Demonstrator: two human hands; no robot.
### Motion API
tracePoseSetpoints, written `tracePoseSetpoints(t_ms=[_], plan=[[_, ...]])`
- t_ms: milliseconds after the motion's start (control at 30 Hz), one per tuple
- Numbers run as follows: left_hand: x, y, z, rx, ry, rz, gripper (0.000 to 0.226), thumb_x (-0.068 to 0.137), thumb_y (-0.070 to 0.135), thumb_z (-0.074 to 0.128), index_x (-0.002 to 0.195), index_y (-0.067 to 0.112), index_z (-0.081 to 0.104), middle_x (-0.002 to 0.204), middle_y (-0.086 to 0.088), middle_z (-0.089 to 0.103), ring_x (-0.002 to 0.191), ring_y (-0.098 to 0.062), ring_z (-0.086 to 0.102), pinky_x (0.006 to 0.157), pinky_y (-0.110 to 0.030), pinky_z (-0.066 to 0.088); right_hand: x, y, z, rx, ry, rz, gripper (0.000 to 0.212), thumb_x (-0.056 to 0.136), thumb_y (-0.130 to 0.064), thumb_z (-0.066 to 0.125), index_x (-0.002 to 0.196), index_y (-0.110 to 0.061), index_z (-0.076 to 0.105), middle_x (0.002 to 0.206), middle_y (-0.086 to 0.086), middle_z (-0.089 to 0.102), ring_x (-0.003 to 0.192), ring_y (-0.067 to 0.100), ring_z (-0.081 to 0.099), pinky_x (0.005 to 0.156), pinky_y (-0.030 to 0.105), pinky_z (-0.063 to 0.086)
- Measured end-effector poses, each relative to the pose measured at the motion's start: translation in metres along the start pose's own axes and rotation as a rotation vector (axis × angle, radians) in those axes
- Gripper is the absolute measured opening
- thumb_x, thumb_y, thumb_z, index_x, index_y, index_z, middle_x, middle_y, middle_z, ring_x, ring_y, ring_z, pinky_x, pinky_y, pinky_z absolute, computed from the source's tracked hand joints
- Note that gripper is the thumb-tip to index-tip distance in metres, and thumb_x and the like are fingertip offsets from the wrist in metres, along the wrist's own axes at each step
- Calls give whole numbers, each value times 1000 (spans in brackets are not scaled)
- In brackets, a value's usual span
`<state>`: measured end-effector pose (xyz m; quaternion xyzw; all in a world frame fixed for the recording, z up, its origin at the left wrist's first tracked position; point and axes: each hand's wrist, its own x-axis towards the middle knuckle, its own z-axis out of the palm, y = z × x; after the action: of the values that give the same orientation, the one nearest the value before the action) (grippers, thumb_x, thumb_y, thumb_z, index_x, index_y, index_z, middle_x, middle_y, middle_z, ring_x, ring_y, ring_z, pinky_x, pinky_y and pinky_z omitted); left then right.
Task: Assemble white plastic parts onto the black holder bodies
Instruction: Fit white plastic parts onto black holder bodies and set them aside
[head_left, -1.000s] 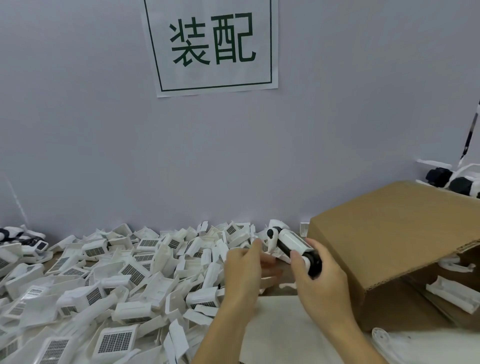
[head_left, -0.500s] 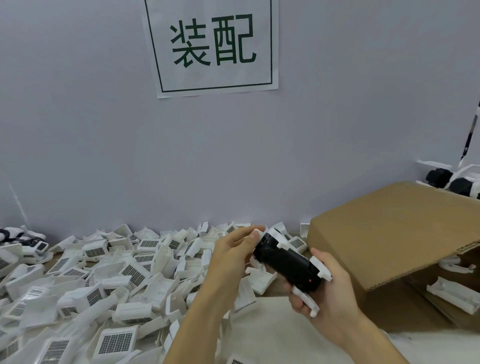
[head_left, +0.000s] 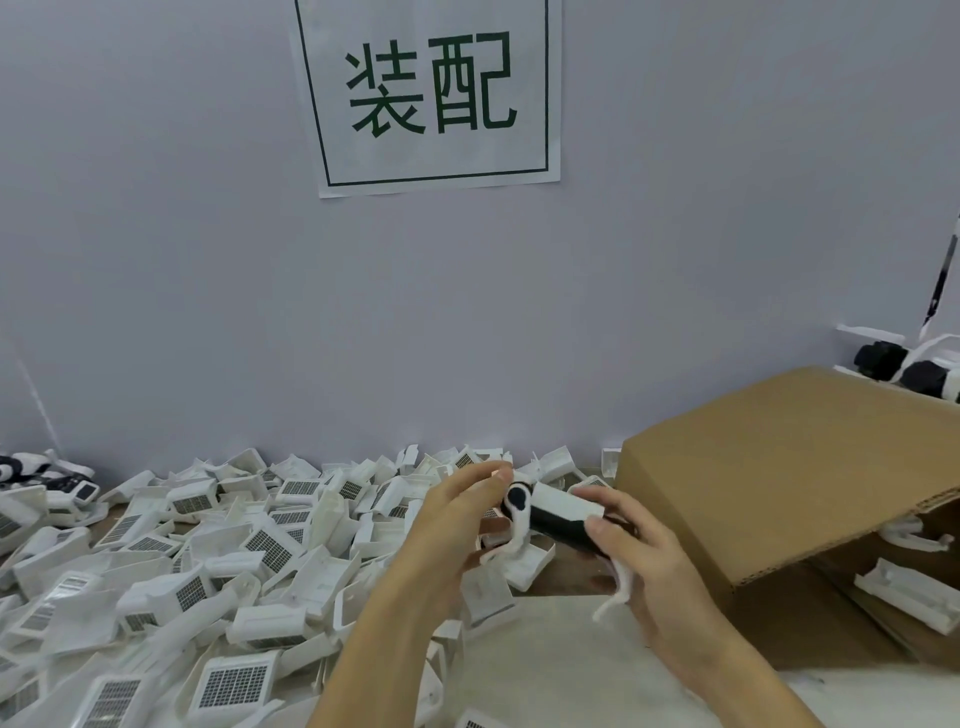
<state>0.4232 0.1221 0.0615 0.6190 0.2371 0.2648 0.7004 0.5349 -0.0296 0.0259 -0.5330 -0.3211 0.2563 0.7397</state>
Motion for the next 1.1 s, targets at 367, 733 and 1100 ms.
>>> tracePoseSetpoints(t_ms=[367, 733, 1100], plan=[[5, -4, 3, -135, 172, 107, 21, 100, 3, 56, 109, 12, 73, 104, -7, 77, 89, -21, 72, 78, -39, 61, -6, 2, 13, -462, -2, -350, 59, 76, 8, 77, 122, -26, 63, 115, -8, 69, 108, 4, 65, 85, 11, 50], [1, 2, 7, 6, 344, 264, 12, 82, 24, 82, 86, 13, 78, 72, -2, 76, 61, -11, 71, 56, -19, 54, 0, 15, 15, -983, 91, -332, 35, 86, -26, 76, 115, -38, 60, 96, -21, 62, 91, 2, 59, 73, 14, 46], [-8, 19, 5, 81, -98, 178, 10, 92, 32, 71, 98, 25, 74, 89, 4, 75, 87, -15, 71, 78, -28, 59, -10, -2, 13, 106, -232, 334, 32, 88, -6, 61, 114, 13, 60, 65, 13, 66, 56, 23, 63, 55, 28, 52]])
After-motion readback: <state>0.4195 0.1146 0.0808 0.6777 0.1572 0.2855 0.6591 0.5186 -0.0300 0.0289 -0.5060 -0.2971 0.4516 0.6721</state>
